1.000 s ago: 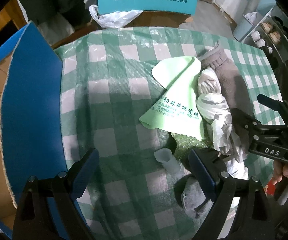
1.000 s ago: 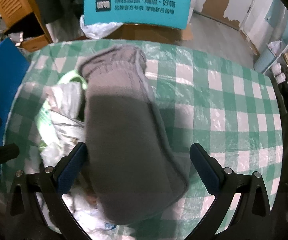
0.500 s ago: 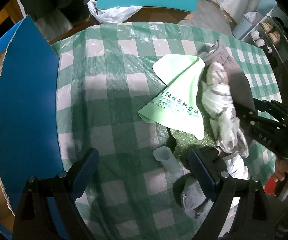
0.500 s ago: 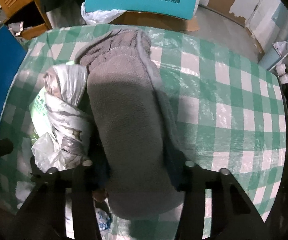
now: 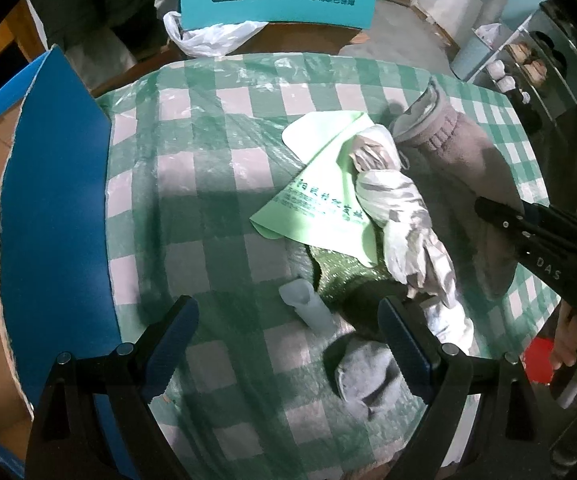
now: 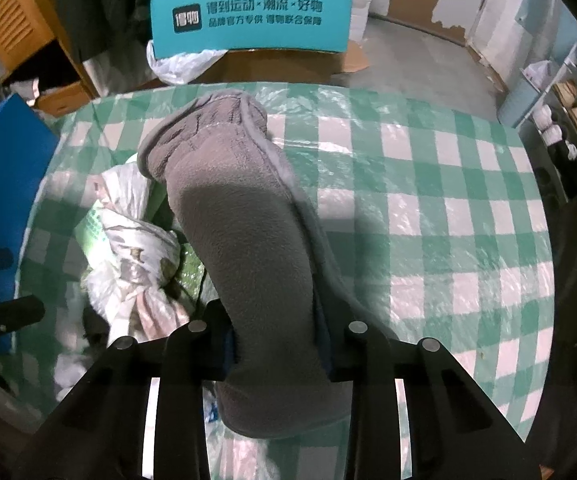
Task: Organize soft objects
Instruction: 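Grasp the small grey sock with the left tool while the right holds the fleece sock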
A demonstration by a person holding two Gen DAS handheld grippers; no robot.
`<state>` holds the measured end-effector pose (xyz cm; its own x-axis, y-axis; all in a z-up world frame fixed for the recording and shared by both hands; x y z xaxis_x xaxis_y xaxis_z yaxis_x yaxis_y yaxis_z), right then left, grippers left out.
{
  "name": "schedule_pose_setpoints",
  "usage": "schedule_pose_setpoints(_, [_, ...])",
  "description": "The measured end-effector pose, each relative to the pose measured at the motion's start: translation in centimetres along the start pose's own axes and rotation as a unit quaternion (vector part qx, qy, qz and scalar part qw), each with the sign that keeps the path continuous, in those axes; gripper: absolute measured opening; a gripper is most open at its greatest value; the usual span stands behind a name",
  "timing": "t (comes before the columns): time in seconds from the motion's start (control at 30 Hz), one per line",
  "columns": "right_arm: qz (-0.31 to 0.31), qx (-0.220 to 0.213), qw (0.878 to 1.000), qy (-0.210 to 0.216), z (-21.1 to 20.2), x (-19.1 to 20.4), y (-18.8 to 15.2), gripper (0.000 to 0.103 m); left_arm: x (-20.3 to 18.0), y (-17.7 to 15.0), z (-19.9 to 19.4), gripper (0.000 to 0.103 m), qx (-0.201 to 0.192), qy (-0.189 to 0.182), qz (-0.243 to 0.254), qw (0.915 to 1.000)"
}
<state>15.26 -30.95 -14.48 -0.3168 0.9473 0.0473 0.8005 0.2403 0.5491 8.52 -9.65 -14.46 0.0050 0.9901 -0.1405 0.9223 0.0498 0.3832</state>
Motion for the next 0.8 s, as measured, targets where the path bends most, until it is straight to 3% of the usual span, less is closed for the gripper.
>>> schedule_pose_setpoints(0.17, [0.012,-0.009,1.0,0.005,-1.7,-0.2,-0.9,0.027,-0.5,-1.2,-0.4,0.093,0.002,-0.007,-0.001,1.0])
schedule_pose_setpoints(0.3, [0.018,-0.01,1.0,0.002,-2.9,-0.4,-1.8,0.027,-0.8,-2.1,-0.5,0.087,0.009,-0.015,-0.008,0.9998])
schedule_pose_setpoints(0.8, [0.046,-0.013,0.999,-0.002,-5.7,-0.9,-4.7,0.027,-3.7,-5.0,-0.3,0.087,0.018,-0.022,0.031,0.9991])
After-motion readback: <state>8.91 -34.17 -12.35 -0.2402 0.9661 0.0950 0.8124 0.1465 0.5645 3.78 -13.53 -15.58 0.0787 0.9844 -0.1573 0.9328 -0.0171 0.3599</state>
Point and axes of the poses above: each gripper's, at about its wrist camera, not at the fingertips, and z roughly the way its jaws point, x to its left, y to its top, the point moved 2 cm from there along z, roughly the way its jaws point, and after that the axes turned 11 degrees about -x, right-handed, at the moved point
